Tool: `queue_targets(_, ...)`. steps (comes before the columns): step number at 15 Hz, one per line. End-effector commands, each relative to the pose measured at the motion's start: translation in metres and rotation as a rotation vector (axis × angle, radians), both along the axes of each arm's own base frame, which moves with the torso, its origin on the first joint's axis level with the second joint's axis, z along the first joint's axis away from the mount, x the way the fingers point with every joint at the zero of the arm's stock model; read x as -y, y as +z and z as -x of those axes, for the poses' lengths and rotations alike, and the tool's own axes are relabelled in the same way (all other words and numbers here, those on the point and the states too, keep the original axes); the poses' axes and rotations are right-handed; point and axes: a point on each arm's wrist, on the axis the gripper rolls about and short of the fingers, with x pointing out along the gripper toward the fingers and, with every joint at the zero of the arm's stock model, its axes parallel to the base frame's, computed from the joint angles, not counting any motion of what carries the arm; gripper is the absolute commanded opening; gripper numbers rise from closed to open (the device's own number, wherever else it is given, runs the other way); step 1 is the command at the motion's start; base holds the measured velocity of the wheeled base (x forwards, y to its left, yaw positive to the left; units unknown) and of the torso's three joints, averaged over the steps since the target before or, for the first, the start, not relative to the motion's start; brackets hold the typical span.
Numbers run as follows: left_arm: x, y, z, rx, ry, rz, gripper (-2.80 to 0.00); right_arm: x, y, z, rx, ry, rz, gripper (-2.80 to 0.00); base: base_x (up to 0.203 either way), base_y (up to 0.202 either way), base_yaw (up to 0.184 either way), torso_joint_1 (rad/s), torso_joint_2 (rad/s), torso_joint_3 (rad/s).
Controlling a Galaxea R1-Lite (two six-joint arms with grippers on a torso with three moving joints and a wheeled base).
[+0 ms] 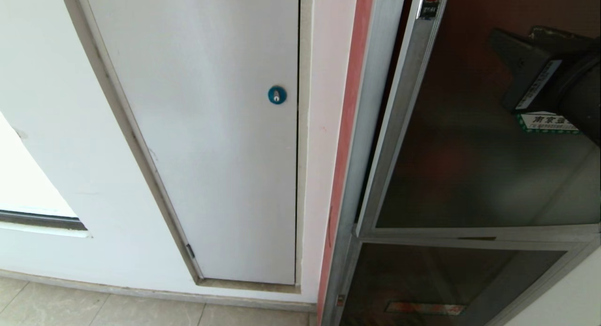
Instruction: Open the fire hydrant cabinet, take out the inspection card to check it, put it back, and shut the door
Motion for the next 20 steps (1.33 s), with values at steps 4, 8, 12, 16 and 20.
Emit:
queue_targets(4, 0.0, -0.005, -0.002, -0.019, 0.001, 0.001, -2.8, 0.019, -0.003, 0.016, 0.004, -0.036, -0.016, -2.8, 0.0, 0.0, 0.0, 0.0, 0.0, 0.0)
queue_targets(8, 0.0, -0.005, -0.002, -0.019, 0.001, 0.0, -2.8, 0.039, -0.007, 0.026, 0.009, -0.1, -0.03, -2.8, 0.0, 0.0, 0.0, 0.0, 0.0, 0.0)
queue_targets(12, 0.0, -0.005, -0.002, -0.019, 0.001, 0.001, -2.8, 0.071, -0.013, 0.045, 0.037, -0.202, -0.054, -2.8, 0.0, 0.0, 0.0, 0.0, 0.0, 0.0)
queue_targets(16, 0.0, -0.005, -0.002, -0.019, 0.001, 0.0, -2.8, 0.1, -0.023, 0.073, 0.063, -0.325, -0.086, -2.8, 0.0, 0.0, 0.0, 0.0, 0.0, 0.0)
queue_targets(20, 0.0, -0.005, -0.002, -0.019, 0.001, 0.0, -2.8, 0.128, -0.031, 0.113, 0.046, -0.497, -0.082, -2.8, 0.0, 0.0, 0.0, 0.0, 0.0, 0.0)
